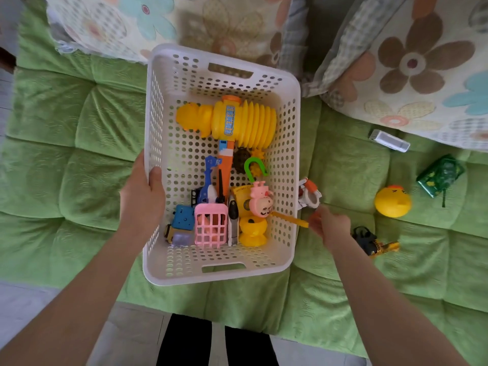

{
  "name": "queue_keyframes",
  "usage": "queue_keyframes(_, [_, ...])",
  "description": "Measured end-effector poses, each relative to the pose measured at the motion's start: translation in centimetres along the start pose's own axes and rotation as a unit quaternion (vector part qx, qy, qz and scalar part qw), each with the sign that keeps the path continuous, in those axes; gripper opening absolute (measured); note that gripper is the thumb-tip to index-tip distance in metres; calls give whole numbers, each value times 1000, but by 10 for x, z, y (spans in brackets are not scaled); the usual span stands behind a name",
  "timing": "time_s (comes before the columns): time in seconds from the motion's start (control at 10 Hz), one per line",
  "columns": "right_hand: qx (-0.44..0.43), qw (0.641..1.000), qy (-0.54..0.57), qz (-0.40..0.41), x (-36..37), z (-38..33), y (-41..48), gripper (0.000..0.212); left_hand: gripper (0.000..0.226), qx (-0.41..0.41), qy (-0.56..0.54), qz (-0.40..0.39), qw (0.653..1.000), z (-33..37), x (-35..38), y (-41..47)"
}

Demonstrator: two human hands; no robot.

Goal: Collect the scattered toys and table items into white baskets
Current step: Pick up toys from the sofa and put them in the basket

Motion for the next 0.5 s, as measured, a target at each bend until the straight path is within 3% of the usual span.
queue_keyframes(0.1, [47,993,81,-75,28,4,13,30,38,3,-1,7,1000,0,1,1])
queue_keyframes(0.2, [124,971,179,-103,55,2,19,22,38,0,5,17,1000,-2,0,3])
queue_keyframes(0.3, [120,958,222,-135,70,-13,22,35,38,7,7,17,1000,-1,0,3])
queue_keyframes(0.4, [94,974,151,-142,62,-2,21,20,37,2,-4,16,1000,-2,1,4])
queue_keyframes(0.5, [51,984,116,-123,49,4,24,25,37,4,-7,15,1000,-2,1,4])
Point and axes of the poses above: each hand's wrist, its own y-axis towards the middle knuckle, its own x-axis out of the palm, z = x × y, the point moved 8 cm from there along y, towards the middle knuckle, and after that the axes turned 1 degree about y, right-handed, at the moved point
